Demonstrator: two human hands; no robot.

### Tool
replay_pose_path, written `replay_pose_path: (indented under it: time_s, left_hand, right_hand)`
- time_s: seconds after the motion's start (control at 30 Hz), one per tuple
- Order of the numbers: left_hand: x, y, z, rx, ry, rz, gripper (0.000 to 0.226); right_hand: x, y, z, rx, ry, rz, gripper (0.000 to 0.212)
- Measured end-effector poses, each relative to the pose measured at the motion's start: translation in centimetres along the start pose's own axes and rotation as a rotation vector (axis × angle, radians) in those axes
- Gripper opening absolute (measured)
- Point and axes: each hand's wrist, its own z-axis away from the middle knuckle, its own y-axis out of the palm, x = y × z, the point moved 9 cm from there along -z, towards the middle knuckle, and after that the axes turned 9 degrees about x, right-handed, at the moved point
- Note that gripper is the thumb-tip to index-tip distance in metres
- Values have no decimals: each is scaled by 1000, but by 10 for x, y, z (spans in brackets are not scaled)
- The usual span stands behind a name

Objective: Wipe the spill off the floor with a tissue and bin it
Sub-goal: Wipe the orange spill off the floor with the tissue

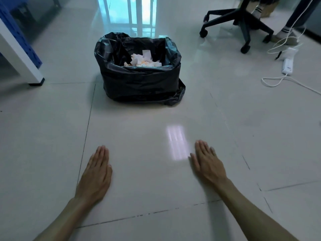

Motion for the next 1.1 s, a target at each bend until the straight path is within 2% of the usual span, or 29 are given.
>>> replay_pose_path:
  time_s: [0.1,0.2,0.3,0.43,0.5,0.57,0.6,0.67,0.8,0.87,0.97,1.1]
  left_hand:
    - [0,2,-1,19,-7,-8,64]
    - [-2,2,-1,17,-15,-15,64]
    - [-1,2,-2,5,-13,-21,64]
    - [2,4,-3,11,-22,-44,65]
    - [3,5,-3,12,-21,-50,66]
    - [4,5,-3,17,-16,-41,65]
    - [5,5,-3,20,-14,-34,65]
    - [4,4,-2,24,-7,-28,64]
    - [0,4,-1,38,-7,-28,64]
    - [0,3,0,45,-9,-26,65]
    - [-4,0,0,37,-11,-22,65]
    - [-8,-1,1,30,-28,-25,66]
  right_hand:
    - [-42,-4,10,17,175,-43,66]
    - [-9,5,12,26,176,-124,70]
    - [73,18,23,50,-61,-116,71]
    - [196,54,64,80,-546,-14,72]
    - [220,69,81,109,-686,31,70]
    - [212,67,80,106,-741,63,65]
    - [198,60,75,97,-737,77,62]
    - [152,41,58,67,-614,87,59]
    - [2,4,28,-18,-99,105,63]
    - [-47,1,30,2,76,91,67]
    - [-44,12,39,5,166,29,76]
    - [32,26,55,30,7,-1,83]
